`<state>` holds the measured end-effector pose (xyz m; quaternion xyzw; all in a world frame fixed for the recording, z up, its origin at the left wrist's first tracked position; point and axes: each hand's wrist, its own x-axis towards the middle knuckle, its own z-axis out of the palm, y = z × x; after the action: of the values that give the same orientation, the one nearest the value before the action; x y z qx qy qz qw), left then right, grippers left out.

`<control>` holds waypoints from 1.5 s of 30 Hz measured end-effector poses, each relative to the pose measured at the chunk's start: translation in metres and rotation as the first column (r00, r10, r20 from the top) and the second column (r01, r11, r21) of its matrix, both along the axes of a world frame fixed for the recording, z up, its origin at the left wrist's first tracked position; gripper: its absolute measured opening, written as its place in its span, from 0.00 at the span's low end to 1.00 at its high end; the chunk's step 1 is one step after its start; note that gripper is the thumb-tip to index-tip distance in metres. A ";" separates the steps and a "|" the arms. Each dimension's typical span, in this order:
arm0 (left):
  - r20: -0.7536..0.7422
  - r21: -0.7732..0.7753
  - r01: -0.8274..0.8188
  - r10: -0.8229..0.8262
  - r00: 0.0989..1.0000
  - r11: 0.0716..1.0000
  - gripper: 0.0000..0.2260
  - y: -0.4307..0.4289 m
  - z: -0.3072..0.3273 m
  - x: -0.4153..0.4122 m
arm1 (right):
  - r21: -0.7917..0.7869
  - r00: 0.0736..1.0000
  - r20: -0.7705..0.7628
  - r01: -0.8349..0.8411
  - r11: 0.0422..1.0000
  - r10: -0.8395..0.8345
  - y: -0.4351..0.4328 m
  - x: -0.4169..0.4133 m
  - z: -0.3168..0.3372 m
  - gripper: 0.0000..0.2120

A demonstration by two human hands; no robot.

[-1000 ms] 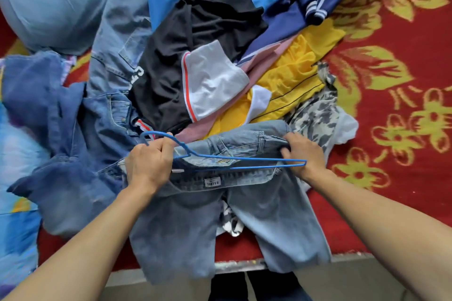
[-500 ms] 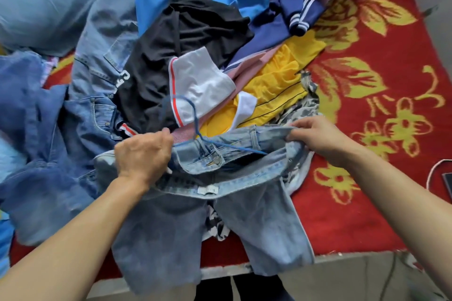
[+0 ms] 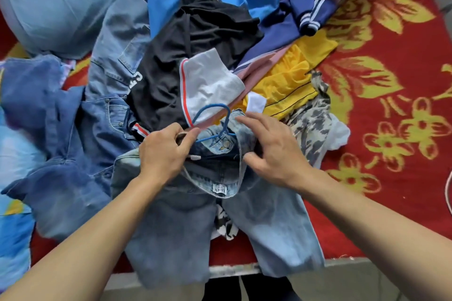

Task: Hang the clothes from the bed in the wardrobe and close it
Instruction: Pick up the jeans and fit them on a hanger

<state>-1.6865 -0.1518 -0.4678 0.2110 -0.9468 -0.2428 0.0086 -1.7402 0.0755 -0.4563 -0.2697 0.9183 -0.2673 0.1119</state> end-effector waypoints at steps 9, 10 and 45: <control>-0.052 0.164 0.008 0.001 0.999 0.986 0.05 -0.066 0.005 0.028 | 0.418 0.979 0.083 0.137 0.898 -0.188 0.051 -0.049 -0.023 0.09; -0.050 0.170 -0.013 0.021 0.999 0.985 0.05 -0.067 0.005 0.029 | 0.368 0.970 0.117 0.156 0.917 -0.213 0.055 -0.050 -0.022 0.08; -0.156 -0.074 0.162 -0.172 0.973 0.984 0.27 -0.064 -0.010 0.029 | 0.004 0.583 0.411 0.768 0.640 -0.701 0.064 -0.038 -0.046 0.12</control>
<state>-1.6580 -0.2154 -0.4782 0.1098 -0.9643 -0.2301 0.0715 -1.7778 0.1396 -0.5020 0.1836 0.8801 -0.4149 0.1399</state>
